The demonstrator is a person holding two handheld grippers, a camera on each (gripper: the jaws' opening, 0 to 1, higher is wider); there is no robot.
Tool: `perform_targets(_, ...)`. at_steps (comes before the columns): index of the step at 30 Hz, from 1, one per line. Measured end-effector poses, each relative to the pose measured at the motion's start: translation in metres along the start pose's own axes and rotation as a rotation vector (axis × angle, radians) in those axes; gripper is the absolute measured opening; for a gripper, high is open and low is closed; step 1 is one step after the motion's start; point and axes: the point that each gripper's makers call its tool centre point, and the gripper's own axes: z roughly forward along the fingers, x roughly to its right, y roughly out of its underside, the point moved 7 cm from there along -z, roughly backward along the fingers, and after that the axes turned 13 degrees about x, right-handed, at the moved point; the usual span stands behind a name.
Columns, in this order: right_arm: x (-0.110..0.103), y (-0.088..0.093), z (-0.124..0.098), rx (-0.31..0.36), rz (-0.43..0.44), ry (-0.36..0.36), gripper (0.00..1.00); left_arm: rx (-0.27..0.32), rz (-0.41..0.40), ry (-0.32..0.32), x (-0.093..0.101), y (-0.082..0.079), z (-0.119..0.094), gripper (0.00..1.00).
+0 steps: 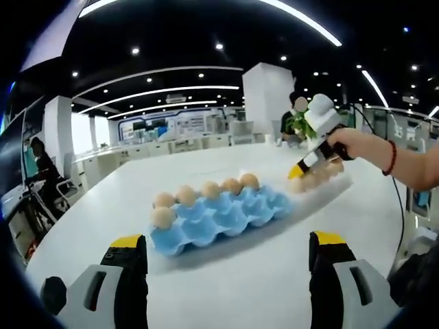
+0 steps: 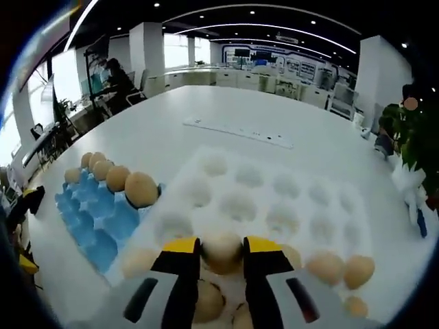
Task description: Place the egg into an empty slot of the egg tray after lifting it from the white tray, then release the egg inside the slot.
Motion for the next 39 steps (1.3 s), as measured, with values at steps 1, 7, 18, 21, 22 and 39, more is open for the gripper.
perform_targets(1,0.0,0.0,0.0,0.004,0.007,0.0,0.25,0.0,0.0,0.0,0.0,0.0,0.0,1.0)
perform_targets(7,0.001,0.001,-0.004,0.047,0.031,-0.008,0.25,-0.001,0.007,0.002,0.0,0.001,-0.001,1.0)
perform_targets(18,-0.001,-0.002,-0.011,0.077,0.022,-0.021,0.25,-0.021,0.005,0.002,0.002,0.004,0.0,1.0)
perform_targets(21,-0.002,-0.003,-0.014,0.085,0.009,-0.027,0.25,-0.02,0.007,0.006,0.002,0.004,0.0,1.0)
perform_targets(22,-0.002,-0.003,-0.014,0.086,0.007,-0.028,0.25,-0.02,0.008,0.007,0.002,0.004,0.0,1.0)
perform_targets(39,-0.004,0.001,-0.009,0.084,-0.042,-0.032,0.23,-0.024,0.008,0.014,0.006,0.003,0.0,1.0)
